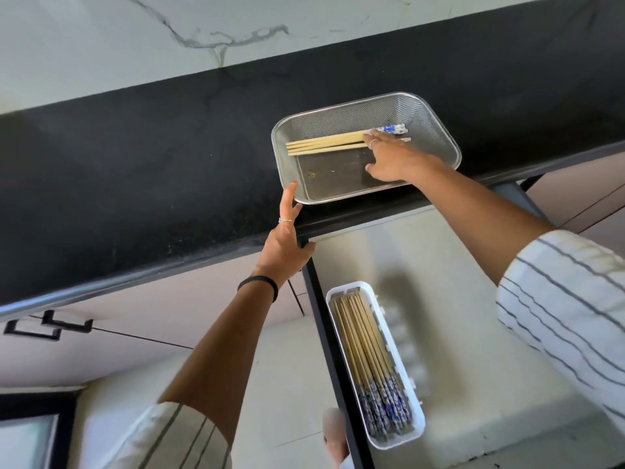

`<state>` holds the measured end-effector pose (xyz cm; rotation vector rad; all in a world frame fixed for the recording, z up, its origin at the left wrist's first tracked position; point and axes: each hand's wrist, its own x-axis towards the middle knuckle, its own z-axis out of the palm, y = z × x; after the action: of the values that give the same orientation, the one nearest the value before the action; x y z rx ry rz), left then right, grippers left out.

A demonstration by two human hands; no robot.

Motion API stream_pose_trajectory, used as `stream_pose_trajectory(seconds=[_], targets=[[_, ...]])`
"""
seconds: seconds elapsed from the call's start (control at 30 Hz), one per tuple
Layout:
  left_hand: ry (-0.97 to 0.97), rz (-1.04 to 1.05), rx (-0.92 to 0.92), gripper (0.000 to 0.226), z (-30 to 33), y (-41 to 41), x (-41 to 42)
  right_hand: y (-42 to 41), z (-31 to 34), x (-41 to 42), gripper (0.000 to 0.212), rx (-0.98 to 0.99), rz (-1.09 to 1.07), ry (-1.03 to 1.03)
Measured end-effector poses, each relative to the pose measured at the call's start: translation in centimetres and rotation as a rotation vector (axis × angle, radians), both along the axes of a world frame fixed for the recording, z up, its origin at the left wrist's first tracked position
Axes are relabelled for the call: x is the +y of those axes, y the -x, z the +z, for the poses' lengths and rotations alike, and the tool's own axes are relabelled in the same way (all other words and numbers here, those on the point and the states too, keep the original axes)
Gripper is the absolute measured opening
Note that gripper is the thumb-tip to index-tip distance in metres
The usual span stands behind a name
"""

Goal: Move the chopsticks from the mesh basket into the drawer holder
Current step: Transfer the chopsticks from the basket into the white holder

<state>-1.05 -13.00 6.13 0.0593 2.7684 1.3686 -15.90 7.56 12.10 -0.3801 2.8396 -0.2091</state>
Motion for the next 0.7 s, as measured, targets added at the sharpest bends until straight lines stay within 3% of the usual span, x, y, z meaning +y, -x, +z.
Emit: stream_pose_trajectory(seconds=[0.13, 0.7], targets=[[-0.002, 0.015, 0.024, 0.11, -0.4, 0.2, -0.1, 1.5, -0.5, -1.5, 0.08, -0.007, -0.006, -0.033], [0.051, 0.028, 0.034, 0.111, -0.5, 0.1, 0.1, 0.9, -2.1, -1.7, 0.062, 0.14, 0.04, -0.049]])
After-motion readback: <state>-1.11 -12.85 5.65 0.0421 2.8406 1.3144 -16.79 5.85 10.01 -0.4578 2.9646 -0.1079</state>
